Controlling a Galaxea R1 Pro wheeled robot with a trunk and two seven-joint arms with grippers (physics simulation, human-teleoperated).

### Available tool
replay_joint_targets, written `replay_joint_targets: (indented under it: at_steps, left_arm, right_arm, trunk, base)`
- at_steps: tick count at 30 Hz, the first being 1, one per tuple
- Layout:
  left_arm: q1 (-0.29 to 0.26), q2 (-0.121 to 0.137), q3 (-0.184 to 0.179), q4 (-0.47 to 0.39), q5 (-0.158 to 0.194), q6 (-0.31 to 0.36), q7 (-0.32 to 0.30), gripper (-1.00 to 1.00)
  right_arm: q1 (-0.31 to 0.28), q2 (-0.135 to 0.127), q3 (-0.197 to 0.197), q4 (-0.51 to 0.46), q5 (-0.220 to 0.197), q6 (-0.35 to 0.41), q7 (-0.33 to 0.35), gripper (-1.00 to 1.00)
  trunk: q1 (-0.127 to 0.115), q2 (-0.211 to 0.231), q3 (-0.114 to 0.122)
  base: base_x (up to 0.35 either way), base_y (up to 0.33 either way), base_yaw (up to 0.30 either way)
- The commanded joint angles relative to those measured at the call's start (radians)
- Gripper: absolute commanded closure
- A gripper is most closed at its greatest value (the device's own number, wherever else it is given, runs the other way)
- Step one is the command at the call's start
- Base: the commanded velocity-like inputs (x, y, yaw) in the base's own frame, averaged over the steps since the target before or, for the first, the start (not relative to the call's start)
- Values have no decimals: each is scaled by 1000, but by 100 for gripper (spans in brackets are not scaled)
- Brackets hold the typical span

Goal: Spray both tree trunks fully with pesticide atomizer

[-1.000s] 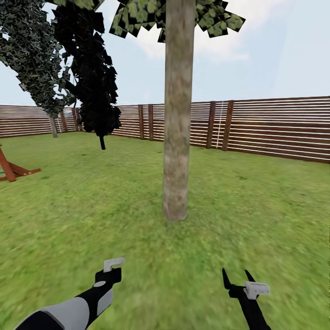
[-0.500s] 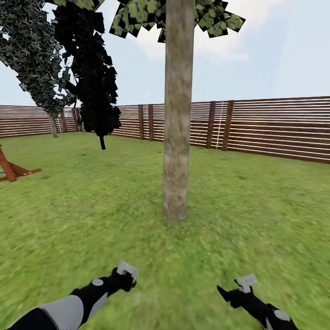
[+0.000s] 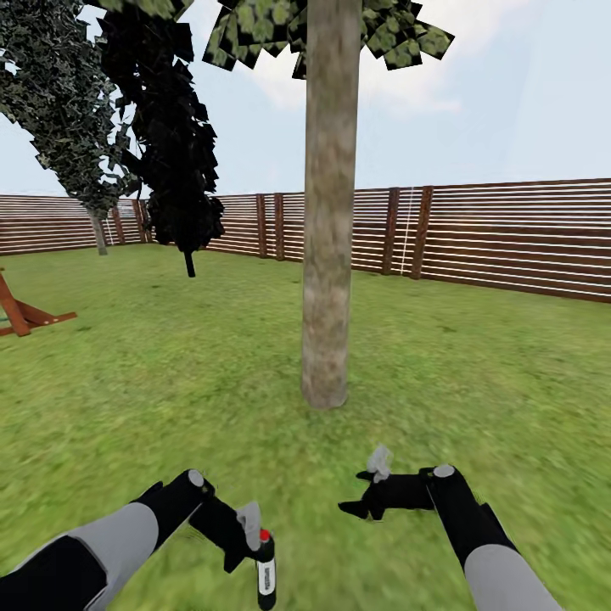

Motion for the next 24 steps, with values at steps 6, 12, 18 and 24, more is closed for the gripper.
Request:
replay_joint_targets:
  at_steps: [6, 12, 18, 24]
  left_arm:
    - [-1, -5, -1, -67, -142, 47, -80, 100]
    - [-1, -3, -1, -113, -203, 63, -133, 100]
    - [-1, -9, -1, -163, -204, 102, -138, 100]
    - [-10, -18, 0, -221, -205, 144, -140, 100]
  right_arm:
    - [-46, 17, 116, -6, 0, 14, 114, 100]
    - [-47, 28, 226, -12, -2, 35, 121, 100]
    - [-47, 48, 279, -14, -3, 43, 122, 100]
    - [-47, 54, 293, -16, -3, 45, 122, 100]
  trunk:
    - [0, 0, 0]
    - [0, 0, 0]
    - [0, 0, 0]
    - [0, 0, 0]
  base:
    - [0, 0, 0]
    - [0, 0, 0]
    - [0, 0, 0]
    - [0, 0, 0]
